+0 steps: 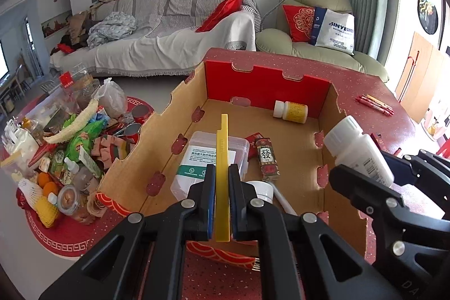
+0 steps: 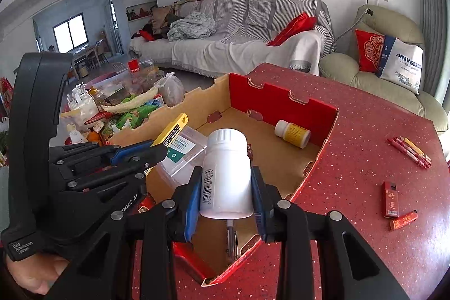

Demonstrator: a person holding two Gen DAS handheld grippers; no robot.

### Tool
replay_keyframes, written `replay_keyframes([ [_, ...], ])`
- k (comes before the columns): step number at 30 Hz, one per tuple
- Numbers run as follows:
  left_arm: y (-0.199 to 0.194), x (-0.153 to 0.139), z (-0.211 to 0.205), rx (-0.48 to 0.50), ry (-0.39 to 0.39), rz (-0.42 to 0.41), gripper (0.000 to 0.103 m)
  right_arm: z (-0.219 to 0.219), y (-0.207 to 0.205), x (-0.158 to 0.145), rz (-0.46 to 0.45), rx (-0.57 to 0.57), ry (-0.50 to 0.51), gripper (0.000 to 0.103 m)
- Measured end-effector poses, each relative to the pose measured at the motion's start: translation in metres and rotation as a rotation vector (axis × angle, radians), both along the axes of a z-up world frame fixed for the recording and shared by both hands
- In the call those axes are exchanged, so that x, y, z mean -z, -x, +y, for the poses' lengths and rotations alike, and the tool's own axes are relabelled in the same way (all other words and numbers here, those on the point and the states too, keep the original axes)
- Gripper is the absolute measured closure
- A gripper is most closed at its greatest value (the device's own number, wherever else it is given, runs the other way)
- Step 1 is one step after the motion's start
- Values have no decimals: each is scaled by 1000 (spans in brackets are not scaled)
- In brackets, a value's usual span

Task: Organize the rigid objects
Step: 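Lower the yellow knife and white bottle into the box and open both grippers, then withdraw both grippers from the box back over the table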

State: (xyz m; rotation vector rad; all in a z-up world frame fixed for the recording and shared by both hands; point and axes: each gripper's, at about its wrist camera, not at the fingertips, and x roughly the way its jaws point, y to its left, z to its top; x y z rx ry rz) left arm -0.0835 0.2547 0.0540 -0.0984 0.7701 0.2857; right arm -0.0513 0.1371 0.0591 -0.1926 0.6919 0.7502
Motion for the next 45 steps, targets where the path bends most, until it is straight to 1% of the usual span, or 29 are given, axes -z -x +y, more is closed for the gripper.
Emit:
replay_keyframes([
  [7, -13, 1, 5, 10, 4, 12, 94, 6, -12, 2, 19, 11, 3, 69],
  [16, -31, -5, 19, 25, 46, 29, 94, 14, -29, 0, 46, 30, 20, 69],
  [18, -37, -5, 23, 35, 59, 38, 94, 15, -34, 0, 49, 34, 24, 69],
  [20, -43, -3, 24, 39, 43, 49, 94, 17, -41, 1, 56, 40, 27, 69],
  [23, -52, 3, 29, 38, 57, 75, 94, 20, -50, 4, 77, 40, 36, 69],
  [24, -54, 5, 30, 38, 61, 83, 91, 22, -53, 6, 85, 36, 41, 69],
  [25, -57, 6, 32, 36, 67, 91, 85, 23, -56, 7, 95, 36, 45, 69],
  [27, -57, 4, 35, 26, 68, 78, 45, 20, -60, 5, 98, 49, 30, 69],
  [28, -56, 1, 35, 18, 56, 62, 38, 17, -61, 4, 100, 59, 22, 69],
  [29, -55, -2, 35, 12, 44, 50, 35, 14, -63, 2, 102, 69, 10, 69],
  [32, -54, -10, 32, 17, 46, 29, 35, -5, -65, -7, 89, 103, -29, 69],
  [35, -52, -16, 19, 47, 51, 17, 35, -32, -60, -10, 80, 145, -54, 68],
  [36, -51, -18, 11, 65, 51, 15, 35, -43, -57, -9, 81, 164, -60, 54],
  [38, -48, -19, -9, 108, 57, 11, 35, -67, -46, -3, 68, 200, -62, 32],
  [41, -42, -20, -46, 178, 83, 3, 35, -101, -35, 11, 82, 250, -29, 33],
  [43, -40, -21, -75, 236, 104, 0, 35, -127, -31, 21, 104, 297, -19, 33],
  [45, -39, -22, -106, 299, 109, 1, 35, -154, -31, 33, 128, 357, -8, 33],
])
